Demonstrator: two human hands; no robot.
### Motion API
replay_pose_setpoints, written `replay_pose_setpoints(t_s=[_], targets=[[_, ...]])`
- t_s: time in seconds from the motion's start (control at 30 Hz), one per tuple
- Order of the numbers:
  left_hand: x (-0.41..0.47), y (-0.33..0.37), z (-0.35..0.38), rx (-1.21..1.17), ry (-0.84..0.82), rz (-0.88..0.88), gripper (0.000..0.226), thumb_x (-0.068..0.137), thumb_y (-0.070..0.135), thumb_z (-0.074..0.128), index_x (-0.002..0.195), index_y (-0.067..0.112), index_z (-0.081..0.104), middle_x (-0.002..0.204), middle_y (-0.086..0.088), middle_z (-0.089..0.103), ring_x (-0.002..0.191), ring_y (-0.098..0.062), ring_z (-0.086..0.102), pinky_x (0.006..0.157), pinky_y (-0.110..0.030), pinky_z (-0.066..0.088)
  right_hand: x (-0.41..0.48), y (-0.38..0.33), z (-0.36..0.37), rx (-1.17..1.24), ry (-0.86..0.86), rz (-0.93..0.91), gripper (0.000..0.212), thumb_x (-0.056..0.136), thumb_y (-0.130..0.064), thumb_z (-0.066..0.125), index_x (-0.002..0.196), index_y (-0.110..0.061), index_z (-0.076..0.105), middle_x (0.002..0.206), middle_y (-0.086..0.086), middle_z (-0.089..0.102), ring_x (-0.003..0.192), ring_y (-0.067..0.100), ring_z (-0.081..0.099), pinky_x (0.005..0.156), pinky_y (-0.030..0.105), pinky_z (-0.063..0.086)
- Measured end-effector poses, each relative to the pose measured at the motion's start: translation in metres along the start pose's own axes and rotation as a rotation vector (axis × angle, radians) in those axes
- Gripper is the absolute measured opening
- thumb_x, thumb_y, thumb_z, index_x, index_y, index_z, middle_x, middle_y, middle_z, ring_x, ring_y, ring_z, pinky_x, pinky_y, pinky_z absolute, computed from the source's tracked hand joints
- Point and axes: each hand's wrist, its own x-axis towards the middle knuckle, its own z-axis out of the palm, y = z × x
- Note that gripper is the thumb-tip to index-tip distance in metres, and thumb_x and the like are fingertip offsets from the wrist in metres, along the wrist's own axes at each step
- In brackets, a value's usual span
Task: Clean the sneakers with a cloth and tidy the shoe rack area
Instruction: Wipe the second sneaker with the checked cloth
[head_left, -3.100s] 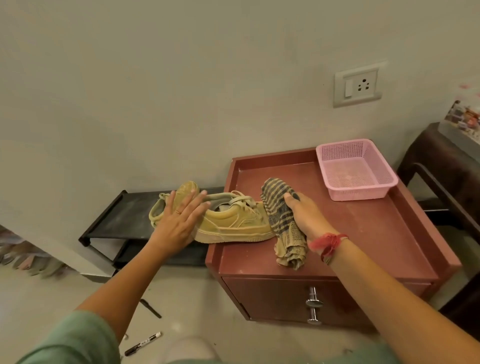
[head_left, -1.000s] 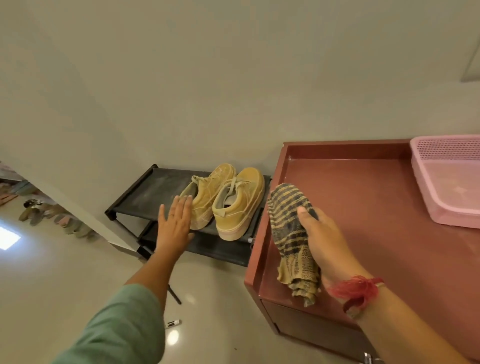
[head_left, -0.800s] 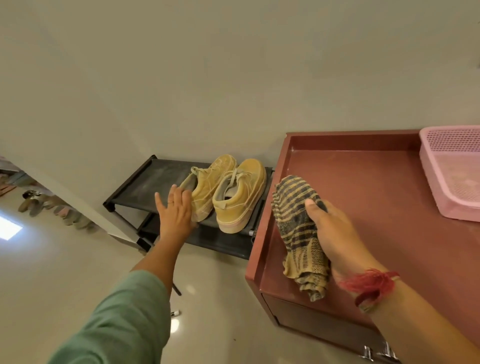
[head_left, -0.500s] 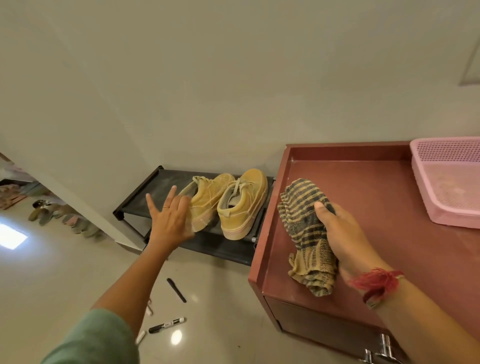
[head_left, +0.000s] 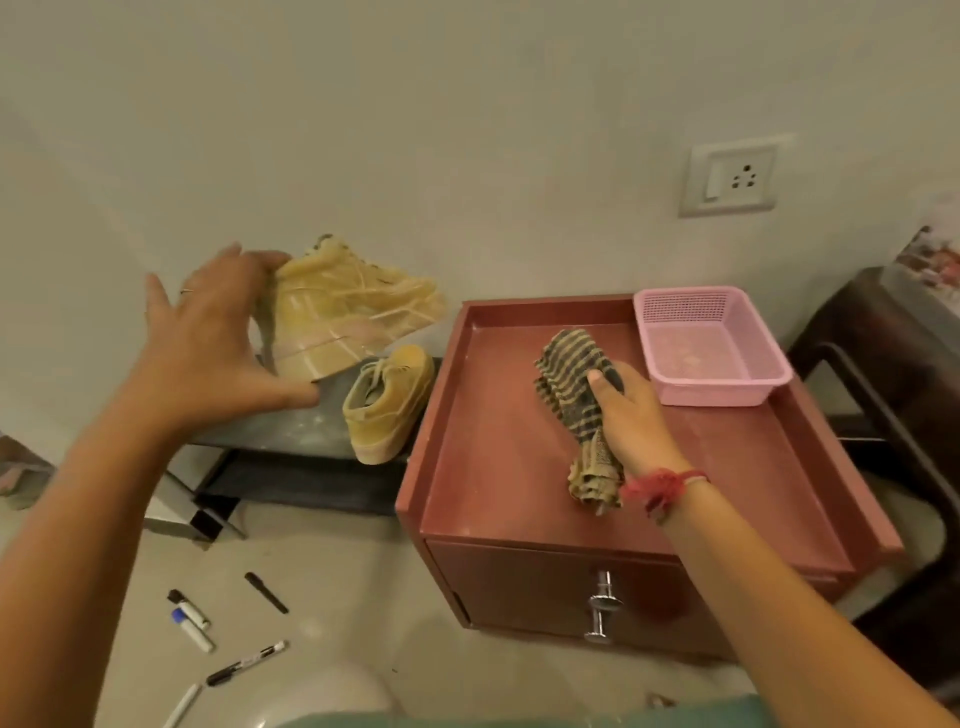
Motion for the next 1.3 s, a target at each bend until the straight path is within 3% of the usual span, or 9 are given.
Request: replay_pose_setpoints(t_s=[0.13,0.27,0.5,0.73,0.87,0.97,1.03,1.1,1.3], targets=[[-0.003,0.056,0.031,-0.122,-0.065,0.032,0.094,0.042,0.057,0.068,0.127,0.031,0.039,0.115,0.01,0.046,0.121,-0.021,0.045,0.109,-0.069,0.006,0.006,0.002,-0.024,-0.327,0.103,-0.238,0.032,0.093,-0.003,0.041,0.12,-0.012,0.055,0.105,-0.001,0.058,0.096,0.02,0.056,0.076,0.021,0.041],[-0.009,0.099,0.082,-0.111,-0.17,0.058,0.1,0.045,0.054,0.067,0.136,0.034,0.03,0.136,0.011,0.041,0.144,-0.018,0.019,0.109,-0.067,-0.008,0.006,0.038,-0.02,-1.014,0.065,-0.55,0.055,0.083,0.0,0.031,0.135,-0.009,0.046,0.141,0.013,0.044,0.123,0.03,0.048,0.101,0.038,0.041],[-0.018,0.094,0.13,-0.057,-0.116,0.042,0.1,0.044,0.058,0.062,0.136,0.035,0.031,0.132,0.008,0.038,0.141,-0.022,0.024,0.107,-0.071,-0.002,-0.01,0.087,0.008,-1.366,-0.271,-0.281,0.047,0.09,-0.003,0.023,0.134,-0.008,0.038,0.132,0.012,0.045,0.121,0.026,0.045,0.096,0.035,0.038],[-0.031,0.084,0.143,-0.386,-0.019,0.023,0.104,0.049,0.054,0.06,0.145,0.037,0.023,0.142,0.017,0.036,0.14,-0.014,0.028,0.111,-0.066,-0.009,0.002,0.099,0.009,-1.325,-0.273,-0.219,0.053,0.095,-0.023,0.037,0.146,-0.019,0.022,0.154,0.003,0.02,0.142,0.019,0.016,0.114,0.042,0.013],[-0.035,0.084,0.15,-0.699,0.075,-0.08,0.104,0.05,0.046,0.069,0.144,0.03,0.028,0.132,0.028,0.044,0.124,0.026,0.017,0.111,-0.066,0.015,0.009,0.105,0.009,-1.257,-0.238,-0.284,0.047,0.096,-0.014,0.034,0.142,-0.022,0.033,0.149,0.002,0.032,0.139,0.021,0.027,0.114,0.039,0.015],[-0.034,0.079,0.155,-0.784,0.111,-0.128,0.095,0.049,0.045,0.075,0.135,0.039,0.034,0.13,0.03,0.043,0.128,0.017,0.023,0.108,-0.064,0.025,0.017,0.093,0.009,-0.736,-0.066,-0.137,0.038,0.093,-0.006,0.042,0.127,-0.018,0.053,0.127,0.007,0.057,0.118,0.027,0.052,0.103,0.03,0.034],[-0.034,0.077,0.156,-0.762,0.136,-0.13,0.094,0.048,0.049,0.075,0.133,0.042,0.035,0.137,0.028,0.038,0.139,0.005,0.015,0.108,-0.065,0.023,0.023,0.066,0.007,-0.188,0.099,0.076,0.031,0.093,-0.002,0.044,0.121,-0.01,0.058,0.12,0.01,0.06,0.109,0.025,0.056,0.092,0.026,0.04],[-0.035,0.08,0.154,-0.769,0.142,-0.089,0.095,0.048,0.051,0.076,0.132,0.047,0.034,0.144,0.027,0.03,0.144,-0.003,0.012,0.109,-0.065,0.02,0.027,0.039,-0.001,0.058,0.208,0.129,0.032,0.094,-0.001,0.043,0.123,-0.007,0.054,0.119,0.008,0.058,0.103,0.019,0.055,0.088,0.027,0.042],[-0.034,0.088,0.147,-0.72,0.069,-0.036,0.094,0.049,0.048,0.078,0.133,0.038,0.037,0.136,0.026,0.042,0.142,-0.015,0.026,0.115,-0.055,-0.012,-0.01,-0.015,0.003,-0.418,0.132,-0.613,0.058,0.081,0.01,0.034,0.132,-0.012,0.049,0.137,-0.002,0.047,0.13,0.011,0.039,0.11,0.022,0.027]])
